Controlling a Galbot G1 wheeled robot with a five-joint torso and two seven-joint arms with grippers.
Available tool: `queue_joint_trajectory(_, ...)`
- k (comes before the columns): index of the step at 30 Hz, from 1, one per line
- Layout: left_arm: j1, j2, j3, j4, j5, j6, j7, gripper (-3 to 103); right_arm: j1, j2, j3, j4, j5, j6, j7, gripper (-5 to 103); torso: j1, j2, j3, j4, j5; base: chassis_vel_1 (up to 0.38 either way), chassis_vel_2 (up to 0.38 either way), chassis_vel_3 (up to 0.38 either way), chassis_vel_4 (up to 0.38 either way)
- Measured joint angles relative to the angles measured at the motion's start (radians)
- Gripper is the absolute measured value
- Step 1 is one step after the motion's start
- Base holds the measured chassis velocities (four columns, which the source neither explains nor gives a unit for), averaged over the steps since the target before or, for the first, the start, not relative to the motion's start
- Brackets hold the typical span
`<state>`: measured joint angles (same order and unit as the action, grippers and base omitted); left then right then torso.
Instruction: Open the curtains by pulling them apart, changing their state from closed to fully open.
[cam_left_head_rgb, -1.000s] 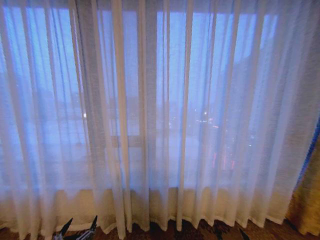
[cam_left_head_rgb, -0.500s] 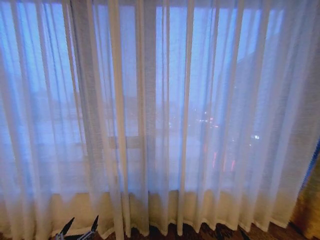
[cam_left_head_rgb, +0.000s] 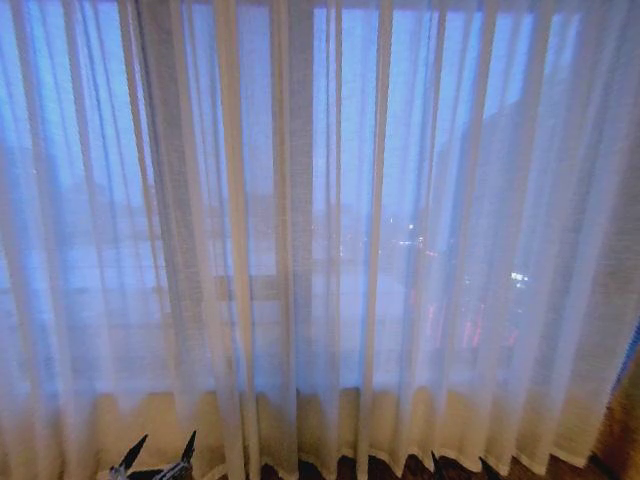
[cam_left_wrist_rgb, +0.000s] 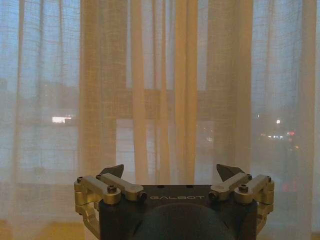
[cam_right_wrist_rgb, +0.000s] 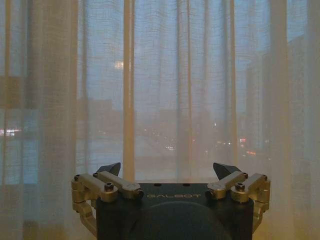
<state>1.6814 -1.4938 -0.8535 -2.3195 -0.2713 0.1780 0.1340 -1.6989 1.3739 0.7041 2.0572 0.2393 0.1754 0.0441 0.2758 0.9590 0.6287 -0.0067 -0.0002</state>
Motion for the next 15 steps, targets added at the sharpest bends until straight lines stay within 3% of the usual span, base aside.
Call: queue_joint_trajectory(15, 0.007, 0.006, -0.003, 0.001, 0.001, -0.009, 0.004, 100, -0.002, 0.0, 0.0, -0.018, -0.026, 0.036, -0.015, 100, 0.0, 0.0, 0.0, 0.0, -0.0001, -0.11, 0.11, 0.104, -0.11)
